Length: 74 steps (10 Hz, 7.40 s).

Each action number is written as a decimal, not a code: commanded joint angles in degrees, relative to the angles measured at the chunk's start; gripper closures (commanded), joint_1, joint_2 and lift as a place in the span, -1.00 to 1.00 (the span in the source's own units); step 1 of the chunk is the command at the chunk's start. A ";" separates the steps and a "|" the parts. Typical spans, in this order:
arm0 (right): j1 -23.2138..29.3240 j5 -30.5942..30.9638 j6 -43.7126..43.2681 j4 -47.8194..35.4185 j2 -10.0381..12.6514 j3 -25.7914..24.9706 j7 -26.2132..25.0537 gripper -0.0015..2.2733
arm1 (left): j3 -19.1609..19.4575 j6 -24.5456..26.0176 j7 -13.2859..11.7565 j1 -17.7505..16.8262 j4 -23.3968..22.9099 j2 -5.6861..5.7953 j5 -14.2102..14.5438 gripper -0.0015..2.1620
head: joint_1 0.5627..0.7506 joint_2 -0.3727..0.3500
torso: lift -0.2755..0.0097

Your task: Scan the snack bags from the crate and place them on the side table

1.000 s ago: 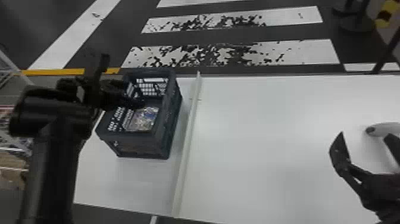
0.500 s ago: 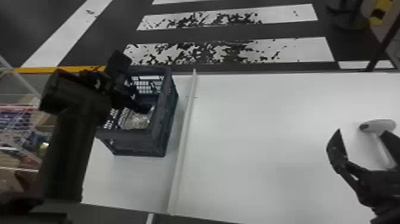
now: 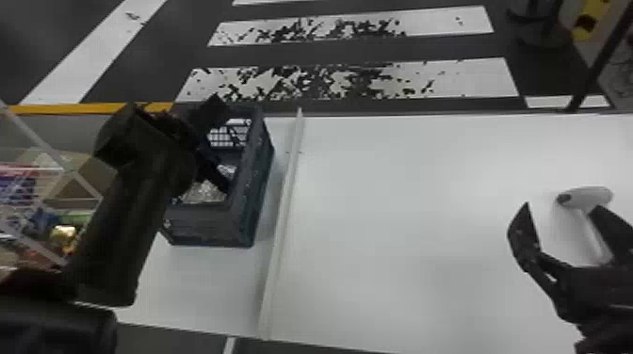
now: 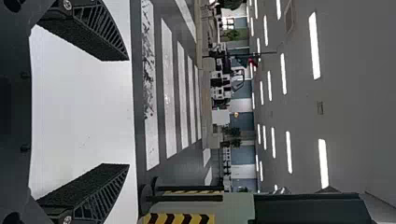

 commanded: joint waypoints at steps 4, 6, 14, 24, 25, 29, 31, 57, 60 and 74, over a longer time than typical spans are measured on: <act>0.00 -0.20 0.00 -0.08 -0.03 0.07 0.49 -0.94 | -2.98 -2.47 1.72 -1.77 8.56 -1.41 -3.98 -1.00 | 0.41 0.47 | 0.27; 0.00 -0.38 0.00 -0.08 -0.03 0.07 0.84 -0.94 | -2.98 -4.23 2.69 -2.21 11.37 -1.93 -4.24 -1.00 | 0.41 0.49 | 0.27; 0.44 -0.64 0.35 -0.08 0.06 0.42 0.93 -0.94 | 6.25 -9.50 5.06 0.25 9.26 -1.58 2.79 0.98 | 0.41 0.51 | 0.27; 0.27 -0.64 1.23 0.10 0.14 0.95 0.93 -0.94 | 14.07 -14.07 -8.03 1.57 3.64 2.11 8.77 0.98 | 0.41 0.52 | 0.27; 0.27 -0.64 1.41 0.10 0.14 1.03 0.93 -0.94 | 15.12 -14.07 -9.00 2.10 2.05 2.46 9.47 0.98 | 0.41 0.53 | 0.27; 0.27 -0.64 1.93 0.10 0.23 1.12 0.93 -0.94 | 21.71 -12.67 -10.05 4.82 -4.27 2.55 15.10 0.98 | 0.41 0.58 | 0.27; 0.27 -0.64 2.11 0.10 0.23 1.12 0.84 -0.94 | 24.79 -10.91 -9.97 5.26 -6.82 2.55 18.96 0.98 | 0.41 0.60 | 0.27; 2.11 -1.44 1.23 -0.87 0.14 -0.20 0.05 -0.94 | -16.25 19.68 28.97 23.80 -38.20 -19.75 32.06 -0.97 | 0.41 -0.94 | 0.27; 2.02 -1.44 1.23 -0.87 0.06 -0.20 0.05 -0.94 | -11.60 19.50 31.52 25.21 -42.86 -19.75 36.89 -0.97 | 0.41 -0.92 | 0.27; 0.44 2.26 4.57 -1.22 -0.91 4.90 13.58 0.79 | 37.71 8.43 26.77 50.08 -66.41 -19.75 61.33 -0.92 | 0.41 0.58 | 0.27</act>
